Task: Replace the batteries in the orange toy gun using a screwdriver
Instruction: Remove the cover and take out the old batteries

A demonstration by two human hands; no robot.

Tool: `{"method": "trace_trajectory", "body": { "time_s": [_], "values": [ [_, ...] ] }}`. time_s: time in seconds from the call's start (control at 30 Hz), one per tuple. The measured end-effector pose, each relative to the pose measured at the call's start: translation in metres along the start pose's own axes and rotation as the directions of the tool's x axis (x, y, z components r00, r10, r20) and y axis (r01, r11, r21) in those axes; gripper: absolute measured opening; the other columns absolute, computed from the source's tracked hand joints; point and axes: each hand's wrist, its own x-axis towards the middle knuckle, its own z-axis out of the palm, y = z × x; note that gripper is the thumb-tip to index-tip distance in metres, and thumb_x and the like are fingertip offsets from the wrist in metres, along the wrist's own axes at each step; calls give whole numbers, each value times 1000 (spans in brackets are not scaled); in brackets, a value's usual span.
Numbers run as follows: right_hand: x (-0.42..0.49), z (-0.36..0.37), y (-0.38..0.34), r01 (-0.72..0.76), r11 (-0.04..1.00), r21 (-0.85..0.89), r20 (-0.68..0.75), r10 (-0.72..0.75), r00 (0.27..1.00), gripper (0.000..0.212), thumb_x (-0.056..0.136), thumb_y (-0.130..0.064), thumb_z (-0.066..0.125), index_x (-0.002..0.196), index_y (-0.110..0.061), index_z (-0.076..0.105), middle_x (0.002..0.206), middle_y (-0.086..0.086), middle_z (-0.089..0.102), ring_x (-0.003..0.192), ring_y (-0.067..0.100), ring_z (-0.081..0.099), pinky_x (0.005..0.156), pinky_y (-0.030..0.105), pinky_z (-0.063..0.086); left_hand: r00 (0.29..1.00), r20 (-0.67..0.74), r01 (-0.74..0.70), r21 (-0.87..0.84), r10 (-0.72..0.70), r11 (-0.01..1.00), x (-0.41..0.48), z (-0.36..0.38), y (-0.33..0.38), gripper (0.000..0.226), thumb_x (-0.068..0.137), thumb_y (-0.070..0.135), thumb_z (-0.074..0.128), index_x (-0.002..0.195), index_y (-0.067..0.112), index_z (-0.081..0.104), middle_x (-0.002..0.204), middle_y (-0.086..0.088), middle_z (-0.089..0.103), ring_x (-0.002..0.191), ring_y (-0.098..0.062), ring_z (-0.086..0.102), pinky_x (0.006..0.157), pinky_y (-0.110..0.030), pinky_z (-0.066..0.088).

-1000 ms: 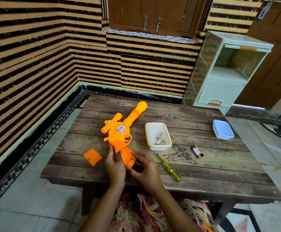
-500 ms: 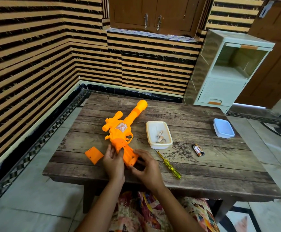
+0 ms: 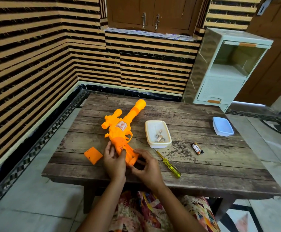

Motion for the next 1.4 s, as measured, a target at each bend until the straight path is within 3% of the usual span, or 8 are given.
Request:
{"method": "trace_trajectory", "body": {
  "time_s": [0.2,0.37,0.43,0.53,0.73,0.83,0.93,1.4],
  "values": [
    [-1,0,-1,-60,998,33,-1,60,998,59,60,-33,70,116,-24,54,116,5,59,104,9,61,88,24,52,996,-37,-84,57,86,995,-7,5,1,50,83,-1,62,129,8,47,130,-17,54,118,-23,54,99,-45,45],
    [2,-8,-2,-145,980,135,40,141,989,80,58,-12,67,134,-15,41,118,1,56,105,8,59,88,23,52,980,101,-172,-6,171,985,-14,3,3,30,96,5,42,125,8,47,112,-1,55,98,2,55,76,-10,44],
    [3,-10,-3,-153,976,154,65,144,987,84,58,-9,65,137,-10,38,118,4,56,104,7,59,86,21,52,962,171,-222,41,212,974,-10,3,2,20,99,11,35,109,14,52,94,4,57,75,14,55,68,-8,42],
    [3,-13,-3,-165,972,168,95,151,984,83,57,-7,63,137,-7,38,119,5,56,104,6,59,83,19,52,940,254,-259,97,228,961,-5,1,-2,22,100,18,32,116,14,47,100,-2,57,83,9,56,71,-7,41],
    [1,-12,-4,-154,967,204,102,136,985,68,61,-1,65,126,-15,48,119,4,59,109,8,60,86,19,50,868,386,-396,161,312,904,1,-1,-9,90,77,75,38,139,11,36,136,-10,49,122,-23,49,101,-32,40],
    [0,-10,-4,-126,976,177,96,110,989,60,69,5,70,119,-21,49,116,-9,57,107,-9,56,92,11,43,853,378,-436,139,359,889,4,1,-7,73,78,73,39,138,34,24,145,12,32,133,-7,34,106,-15,31],
    [1,-12,-3,-115,969,219,82,99,992,47,77,-3,65,122,-13,53,120,1,59,110,0,58,94,16,45,809,436,-493,139,394,859,3,1,-8,61,82,68,40,135,41,27,142,21,32,131,7,33,104,-10,30],
    [3,-16,1,-121,932,343,34,116,993,35,85,9,56,116,-5,58,109,6,66,100,7,64,88,20,50,731,511,-626,238,452,743,7,17,-7,53,85,43,47,134,27,36,107,11,50,101,17,47,86,0,33]
  ]
}}
